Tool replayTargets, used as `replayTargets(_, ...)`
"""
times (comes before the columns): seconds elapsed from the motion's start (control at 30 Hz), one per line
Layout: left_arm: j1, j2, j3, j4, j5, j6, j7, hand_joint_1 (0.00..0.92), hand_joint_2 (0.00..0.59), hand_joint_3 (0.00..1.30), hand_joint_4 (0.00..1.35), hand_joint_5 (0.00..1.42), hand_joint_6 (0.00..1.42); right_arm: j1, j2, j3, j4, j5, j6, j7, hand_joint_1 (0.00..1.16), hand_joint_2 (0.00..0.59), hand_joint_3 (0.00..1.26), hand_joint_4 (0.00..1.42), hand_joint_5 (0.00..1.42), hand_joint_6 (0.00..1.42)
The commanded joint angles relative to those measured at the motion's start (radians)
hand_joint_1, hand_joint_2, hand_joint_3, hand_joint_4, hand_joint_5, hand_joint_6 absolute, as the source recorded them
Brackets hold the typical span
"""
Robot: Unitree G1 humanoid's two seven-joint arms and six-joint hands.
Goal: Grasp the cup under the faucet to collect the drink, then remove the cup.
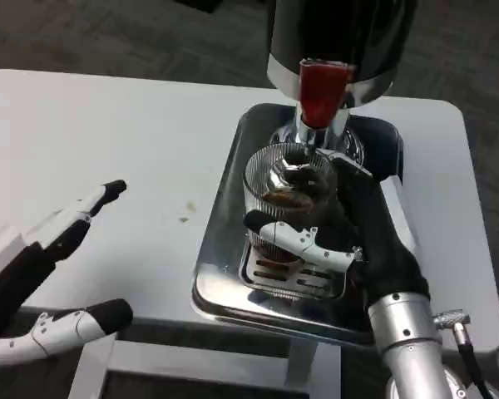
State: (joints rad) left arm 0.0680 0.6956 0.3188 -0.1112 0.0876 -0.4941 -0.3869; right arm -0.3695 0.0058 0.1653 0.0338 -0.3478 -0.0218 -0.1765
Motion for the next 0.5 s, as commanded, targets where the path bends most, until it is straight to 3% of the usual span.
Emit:
replayTargets(0.03, 0.015, 0.005, 0.011, -0.015, -0.006, 0.0, -0.002, 0.0, 0.039, 0.0, 0.0, 0.0, 0.0, 0.024, 0.011, 0.01, 0.022, 0.0, -0.009, -0.011, 0.81, 0.153, 0.54, 0.61, 0.73, 0.69)
replayTargets(0.5, 0.019, 0.003, 0.016, -0.08, -0.001, 0.016, -0.005, 0.0, 0.039, 0.0, 0.0, 0.0, 0.0, 0.041, 0.007, 0.016, 0.016, -0.019, -0.05, -0.046, 0.84, 0.157, 0.62, 0.66, 0.83, 0.86)
